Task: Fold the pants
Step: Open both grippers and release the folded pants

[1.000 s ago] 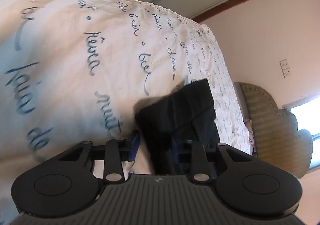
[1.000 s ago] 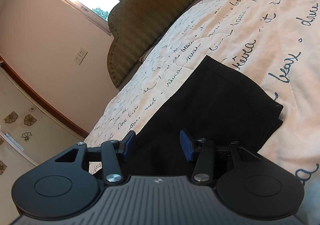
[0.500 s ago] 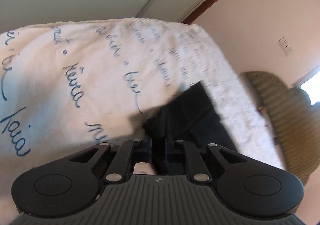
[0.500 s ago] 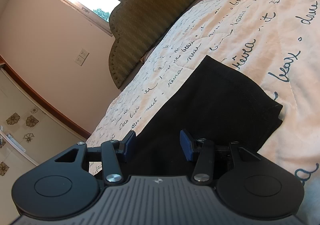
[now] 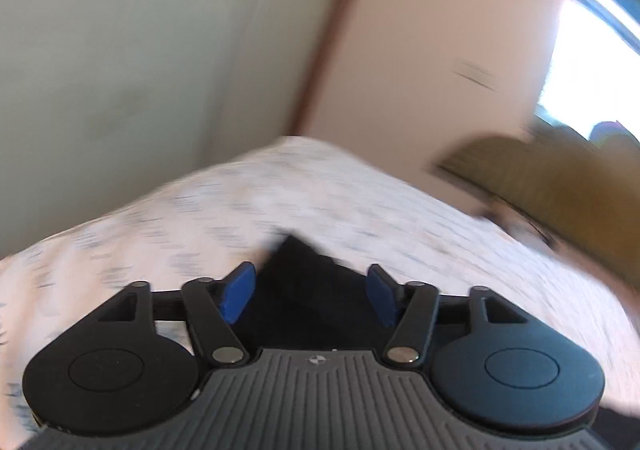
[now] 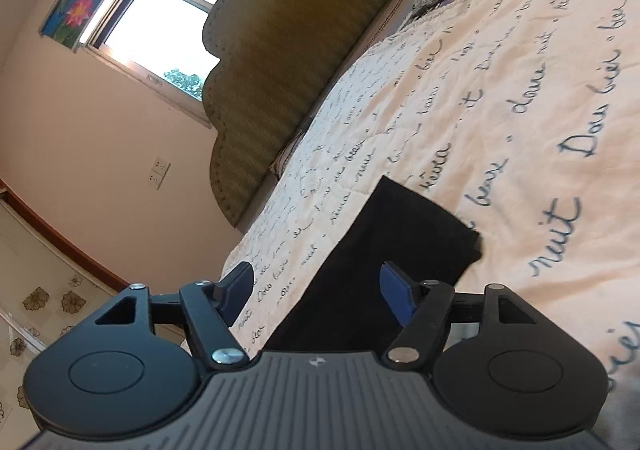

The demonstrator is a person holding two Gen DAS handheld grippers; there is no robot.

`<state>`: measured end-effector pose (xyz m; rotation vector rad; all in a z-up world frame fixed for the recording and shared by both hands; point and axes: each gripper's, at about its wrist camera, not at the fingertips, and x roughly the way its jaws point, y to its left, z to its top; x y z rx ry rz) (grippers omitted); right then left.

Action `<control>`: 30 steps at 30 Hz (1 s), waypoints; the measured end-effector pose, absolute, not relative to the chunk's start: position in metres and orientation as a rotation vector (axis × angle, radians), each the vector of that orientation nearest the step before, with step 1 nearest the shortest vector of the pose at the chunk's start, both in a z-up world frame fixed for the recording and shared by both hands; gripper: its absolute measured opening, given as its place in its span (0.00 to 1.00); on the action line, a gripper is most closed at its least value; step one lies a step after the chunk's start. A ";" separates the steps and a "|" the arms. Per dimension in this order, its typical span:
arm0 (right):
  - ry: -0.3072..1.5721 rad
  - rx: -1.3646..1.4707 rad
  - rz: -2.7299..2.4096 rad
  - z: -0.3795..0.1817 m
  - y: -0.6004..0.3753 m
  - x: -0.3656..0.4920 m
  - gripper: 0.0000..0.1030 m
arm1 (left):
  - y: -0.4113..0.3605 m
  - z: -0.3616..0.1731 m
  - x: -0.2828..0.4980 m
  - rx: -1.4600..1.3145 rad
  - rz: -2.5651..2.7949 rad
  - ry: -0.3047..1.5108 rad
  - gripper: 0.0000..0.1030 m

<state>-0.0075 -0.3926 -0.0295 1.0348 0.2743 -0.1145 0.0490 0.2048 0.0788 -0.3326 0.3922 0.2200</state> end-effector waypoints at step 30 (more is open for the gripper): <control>0.533 1.447 0.036 -0.068 -0.414 0.027 0.82 | -0.021 -0.016 0.132 0.064 -0.311 0.649 0.89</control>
